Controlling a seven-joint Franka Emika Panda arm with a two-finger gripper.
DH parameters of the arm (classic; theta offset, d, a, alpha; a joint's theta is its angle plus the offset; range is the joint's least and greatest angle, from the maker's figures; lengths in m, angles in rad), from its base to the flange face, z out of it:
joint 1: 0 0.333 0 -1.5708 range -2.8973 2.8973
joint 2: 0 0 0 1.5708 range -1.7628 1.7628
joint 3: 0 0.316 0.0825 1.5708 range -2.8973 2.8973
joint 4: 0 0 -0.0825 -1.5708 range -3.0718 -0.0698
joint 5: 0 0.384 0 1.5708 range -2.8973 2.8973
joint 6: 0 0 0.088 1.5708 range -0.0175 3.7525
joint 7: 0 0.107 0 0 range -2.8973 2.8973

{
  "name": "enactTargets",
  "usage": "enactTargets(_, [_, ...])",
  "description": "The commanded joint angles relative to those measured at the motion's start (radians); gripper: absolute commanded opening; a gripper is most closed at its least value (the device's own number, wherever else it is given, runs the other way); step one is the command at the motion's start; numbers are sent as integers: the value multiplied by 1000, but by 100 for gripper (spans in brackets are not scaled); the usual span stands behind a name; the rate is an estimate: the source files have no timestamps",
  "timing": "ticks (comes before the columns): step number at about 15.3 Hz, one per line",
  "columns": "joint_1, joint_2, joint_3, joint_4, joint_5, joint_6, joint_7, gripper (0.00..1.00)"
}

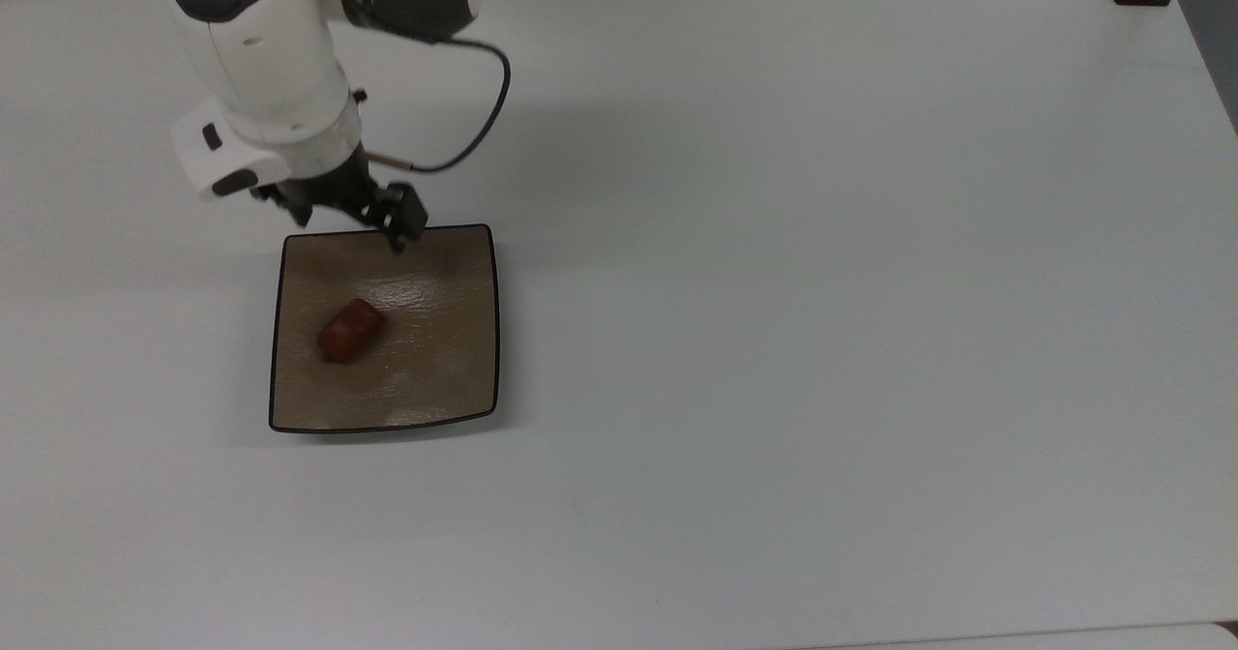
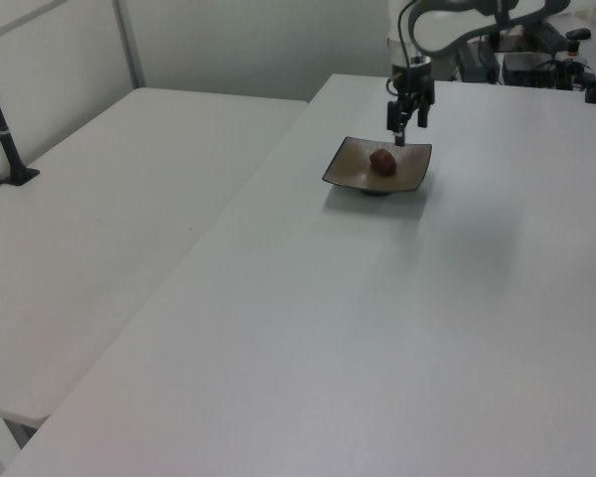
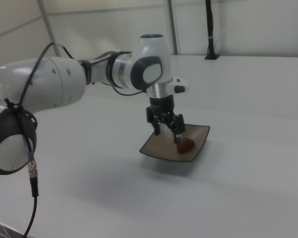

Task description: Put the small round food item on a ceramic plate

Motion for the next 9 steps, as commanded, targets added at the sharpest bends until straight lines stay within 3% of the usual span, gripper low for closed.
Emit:
enactTargets(1, [30, -102, -2, -31, -17, -242, -129, 100])
enactTargets(5, [45, -244, -10, -149, -18, -279, -140, 100])
enactTargets(7, [69, -339, -16, -244, -12, -249, -140, 100])
enactTargets(9, [109, -468, -41, -396, 5, -131, -137, 100])
